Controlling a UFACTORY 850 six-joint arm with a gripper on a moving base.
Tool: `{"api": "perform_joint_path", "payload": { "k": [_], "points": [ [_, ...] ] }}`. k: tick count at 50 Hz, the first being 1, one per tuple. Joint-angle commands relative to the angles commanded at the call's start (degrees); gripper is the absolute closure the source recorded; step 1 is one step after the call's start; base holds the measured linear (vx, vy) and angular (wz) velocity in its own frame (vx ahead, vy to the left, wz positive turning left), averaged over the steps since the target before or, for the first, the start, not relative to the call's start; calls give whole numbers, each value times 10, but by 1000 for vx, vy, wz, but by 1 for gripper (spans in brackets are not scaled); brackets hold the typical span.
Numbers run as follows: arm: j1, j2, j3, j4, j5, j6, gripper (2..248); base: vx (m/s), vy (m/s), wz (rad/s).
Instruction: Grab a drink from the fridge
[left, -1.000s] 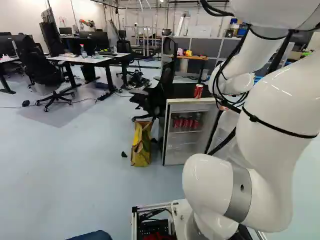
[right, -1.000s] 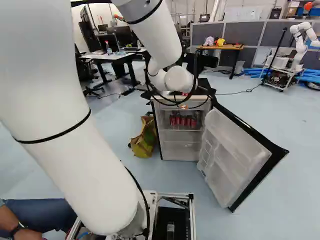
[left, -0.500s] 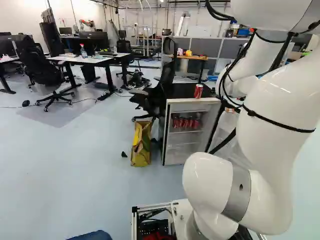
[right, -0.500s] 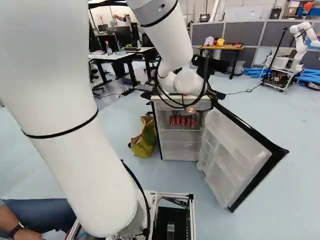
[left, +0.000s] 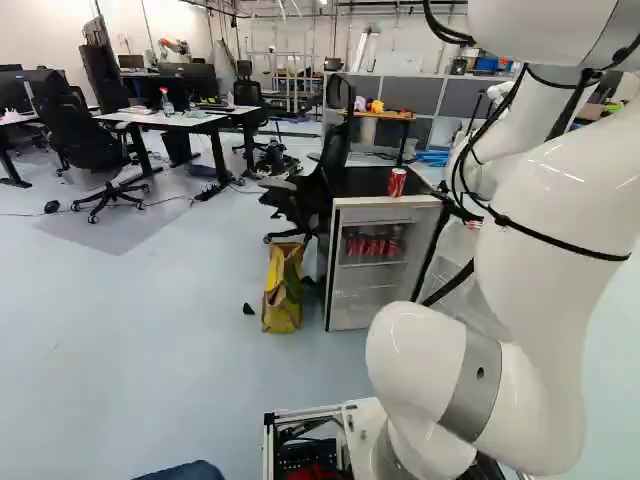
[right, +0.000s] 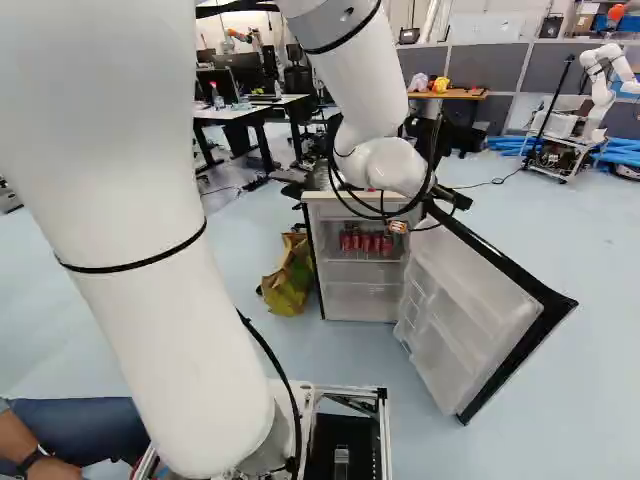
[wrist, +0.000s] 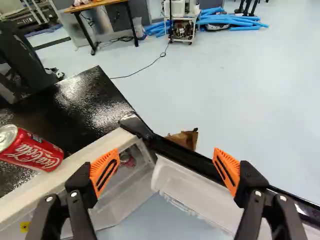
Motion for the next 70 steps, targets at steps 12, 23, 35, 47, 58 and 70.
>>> {"api": "perform_joint_path", "payload": {
  "k": [12, 23, 35, 47, 58, 70],
  "points": [
    [-22, -8, -12, 0, -27, 0, 3, 0, 0, 0],
    [-41, -5, -23, 0, -53, 0, 3, 0, 0, 0],
    [-60, -5, -41, 0, -90, 0, 3, 0, 0, 0],
    [-74, -22, -67, 0, -134, 0, 3, 0, 0, 0],
    [-86, -45, -93, 0, -176, 0, 3, 0, 0, 0],
    [-97, -73, -125, 0, -221, 0, 3, 0, 0, 0]
  ]
}}
